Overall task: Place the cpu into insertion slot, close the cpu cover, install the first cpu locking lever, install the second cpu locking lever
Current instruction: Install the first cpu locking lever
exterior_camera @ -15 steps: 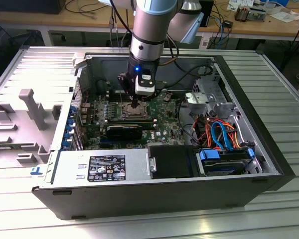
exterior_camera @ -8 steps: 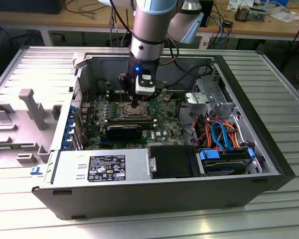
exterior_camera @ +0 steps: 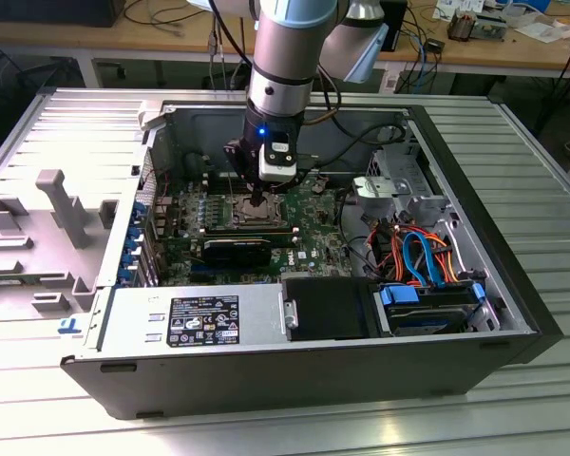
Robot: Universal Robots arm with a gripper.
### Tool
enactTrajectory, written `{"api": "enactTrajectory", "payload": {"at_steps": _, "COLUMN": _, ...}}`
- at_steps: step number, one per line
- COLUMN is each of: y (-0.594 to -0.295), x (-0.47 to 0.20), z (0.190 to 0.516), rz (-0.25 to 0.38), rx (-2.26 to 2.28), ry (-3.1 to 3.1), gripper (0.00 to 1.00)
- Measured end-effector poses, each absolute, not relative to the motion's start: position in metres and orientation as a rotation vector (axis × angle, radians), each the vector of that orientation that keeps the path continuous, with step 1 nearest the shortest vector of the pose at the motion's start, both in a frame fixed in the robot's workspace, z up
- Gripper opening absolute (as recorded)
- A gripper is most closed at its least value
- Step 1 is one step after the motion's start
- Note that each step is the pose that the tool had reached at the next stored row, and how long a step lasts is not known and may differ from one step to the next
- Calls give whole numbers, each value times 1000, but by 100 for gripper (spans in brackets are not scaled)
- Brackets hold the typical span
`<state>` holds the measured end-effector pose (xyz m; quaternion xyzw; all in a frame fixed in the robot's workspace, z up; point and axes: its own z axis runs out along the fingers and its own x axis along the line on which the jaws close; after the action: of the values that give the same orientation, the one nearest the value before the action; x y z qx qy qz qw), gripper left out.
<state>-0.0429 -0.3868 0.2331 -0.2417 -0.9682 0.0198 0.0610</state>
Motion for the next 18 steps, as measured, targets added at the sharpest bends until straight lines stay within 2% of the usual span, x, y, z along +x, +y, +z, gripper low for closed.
{"api": "enactTrajectory", "payload": {"at_steps": 18, "y": -387, "x": -43, "z": 233, "rz": 63, "rx": -692, "ry": -2939, "gripper": 11}}
